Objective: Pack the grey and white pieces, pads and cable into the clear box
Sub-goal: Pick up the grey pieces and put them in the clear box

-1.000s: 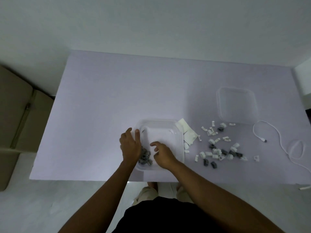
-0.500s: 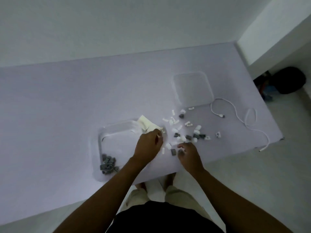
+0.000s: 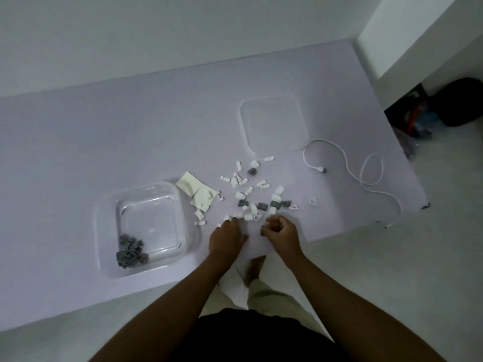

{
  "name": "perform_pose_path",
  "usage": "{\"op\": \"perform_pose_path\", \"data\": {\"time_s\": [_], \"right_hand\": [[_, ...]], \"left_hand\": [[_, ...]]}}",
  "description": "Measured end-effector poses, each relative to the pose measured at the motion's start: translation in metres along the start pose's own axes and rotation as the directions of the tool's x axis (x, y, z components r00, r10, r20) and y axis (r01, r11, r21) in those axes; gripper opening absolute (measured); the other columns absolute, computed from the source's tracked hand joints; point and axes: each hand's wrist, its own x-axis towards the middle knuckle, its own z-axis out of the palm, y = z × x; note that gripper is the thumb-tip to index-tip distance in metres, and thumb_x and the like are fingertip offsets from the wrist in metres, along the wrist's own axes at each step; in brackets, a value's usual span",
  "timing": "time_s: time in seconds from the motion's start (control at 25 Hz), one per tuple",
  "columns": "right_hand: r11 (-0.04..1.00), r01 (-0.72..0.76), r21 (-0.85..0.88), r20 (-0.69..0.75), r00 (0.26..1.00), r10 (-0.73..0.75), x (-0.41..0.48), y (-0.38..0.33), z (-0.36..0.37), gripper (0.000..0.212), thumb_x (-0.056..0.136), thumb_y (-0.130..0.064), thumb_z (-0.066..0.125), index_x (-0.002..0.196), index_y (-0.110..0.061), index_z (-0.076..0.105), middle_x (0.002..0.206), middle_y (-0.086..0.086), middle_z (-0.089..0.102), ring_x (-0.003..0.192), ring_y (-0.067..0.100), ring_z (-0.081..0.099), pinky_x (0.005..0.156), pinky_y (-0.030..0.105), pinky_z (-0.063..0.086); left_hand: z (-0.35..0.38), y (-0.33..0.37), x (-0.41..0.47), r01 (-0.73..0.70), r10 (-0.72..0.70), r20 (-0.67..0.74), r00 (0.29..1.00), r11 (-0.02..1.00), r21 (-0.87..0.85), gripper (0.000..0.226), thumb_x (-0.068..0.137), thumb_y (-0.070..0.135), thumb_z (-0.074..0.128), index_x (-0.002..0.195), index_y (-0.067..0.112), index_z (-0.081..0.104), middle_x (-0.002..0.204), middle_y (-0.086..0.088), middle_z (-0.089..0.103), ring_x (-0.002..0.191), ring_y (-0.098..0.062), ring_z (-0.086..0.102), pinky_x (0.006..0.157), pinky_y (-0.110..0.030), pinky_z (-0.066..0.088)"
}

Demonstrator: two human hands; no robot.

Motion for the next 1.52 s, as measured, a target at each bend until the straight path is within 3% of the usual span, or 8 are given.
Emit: {"op": "perform_pose_path", "data": {"time_s": [0.24, 0.44, 0.56, 0.84, 1.04, 1.2, 1.32, 1.52], "right_hand": [[0.585, -0.498, 0.64, 0.445, 0.861, 0.247, 0.017, -0.03, -0.048, 0.026, 0.092, -0.006, 0.051, 0.111, -0.001, 0.067, 0.081, 0.013, 0.063, 0.073, 0.024, 0.06, 0.064, 0.034, 0.047], [0.601, -0.498, 0.625, 0.437, 0.861, 0.26, 0.033, -0.043, -0.063, 0.032, 0.087, -0.019, 0.041, 0.084, -0.001, 0.067, 0.07, 0.011, 0.057, 0.061, 0.023, 0.053, 0.053, 0.029, 0.038], [0.951, -0.202, 0.233, 0.107, 0.977, 0.182, 0.049, -0.034, -0.063, 0.031, 0.094, -0.025, 0.056, 0.071, -0.007, 0.067, 0.058, 0.004, 0.056, 0.055, 0.02, 0.049, 0.049, 0.026, 0.038], [0.777, 0.283, -0.562, 0.135, 0.958, -0.251, 0.077, -0.007, -0.066, 0.027, 0.086, -0.018, 0.073, 0.112, -0.015, 0.07, 0.106, 0.005, 0.072, 0.099, 0.022, 0.066, 0.088, 0.029, 0.047], [0.833, 0.284, -0.475, 0.055, 0.954, -0.294, 0.081, -0.011, -0.063, 0.013, 0.084, -0.02, 0.076, 0.093, -0.012, 0.072, 0.092, 0.006, 0.067, 0.082, 0.019, 0.063, 0.075, 0.028, 0.051], [0.994, -0.042, 0.103, 0.021, 0.999, 0.041, 0.076, -0.035, -0.068, 0.014, 0.091, -0.016, 0.063, 0.077, -0.014, 0.061, 0.074, 0.003, 0.06, 0.06, 0.015, 0.048, 0.054, 0.025, 0.037], [0.808, -0.292, 0.512, 0.284, 0.945, 0.162, 0.068, -0.052, -0.078, 0.021, 0.088, -0.004, 0.041, 0.077, -0.012, 0.057, 0.076, 0.011, 0.061, 0.054, 0.018, 0.043, 0.048, 0.025, 0.027], [0.889, -0.277, 0.365, 0.25, 0.949, 0.193, 0.069, -0.053, -0.072, 0.033, 0.098, -0.029, 0.052, 0.07, -0.011, 0.054, 0.063, 0.01, 0.056, 0.048, 0.019, 0.047, 0.046, 0.026, 0.031]], "left_hand": [[-0.003, 0.022, 0.002, 0.125, -0.132, 0.001, 0.991, 0.936, -0.33, 0.01, 0.085, 0.019, 0.065, 0.092, 0.014, 0.06, 0.084, -0.003, 0.066, 0.074, -0.017, 0.059, 0.061, -0.024, 0.041], [-0.042, 0.035, 0.012, 0.43, -0.222, 0.408, 0.886, 0.058, -0.901, 0.025, 0.079, -0.007, 0.039, 0.083, 0.005, 0.061, 0.078, -0.011, 0.065, 0.067, -0.022, 0.061, 0.059, -0.03, 0.052], [-0.054, 0.03, 0.022, 0.446, -0.211, 0.47, 0.857, -0.149, -0.882, 0.032, 0.067, -0.015, 0.022, 0.066, 0.004, 0.048, 0.067, -0.01, 0.045, 0.052, -0.019, 0.04, 0.044, -0.024, 0.035], [-0.045, 0.021, 0.061, 0.318, -0.356, 0.023, 0.934, 0.803, -0.504, 0.02, 0.086, 0.028, 0.063, 0.08, 0.009, 0.06, 0.071, -0.005, 0.059, 0.061, -0.016, 0.052, 0.059, -0.029, 0.039], [-0.027, 0.028, 0.071, 0.214, -0.233, -0.025, 0.972, 0.926, -0.31, 0.028, 0.083, 0.03, 0.069, 0.105, 0.014, 0.062, 0.1, -0.01, 0.057, 0.088, -0.028, 0.059, 0.071, -0.03, 0.04], [-0.023, 0.03, 0.07, 0.124, -0.129, -0.011, 0.992, 0.975, -0.185, 0.021, 0.086, 0.025, 0.067, 0.102, 0.012, 0.065, 0.104, -0.011, 0.06, 0.092, -0.03, 0.061, 0.076, -0.033, 0.045], [-0.022, 0.03, 0.067, 0.102, -0.108, -0.023, 0.994, 0.974, -0.203, 0.01, 0.089, 0.02, 0.061, 0.094, 0.011, 0.062, 0.097, -0.012, 0.063, 0.09, -0.031, 0.061, 0.073, -0.034, 0.046], [-0.027, 0.03, 0.068, 0.108, -0.135, -0.067, 0.989, 0.943, -0.314, 0.006, 0.087, 0.016, 0.061, 0.093, 0.012, 0.061, 0.092, -0.009, 0.065, 0.081, -0.024, 0.059, 0.068, -0.031, 0.046]]}}
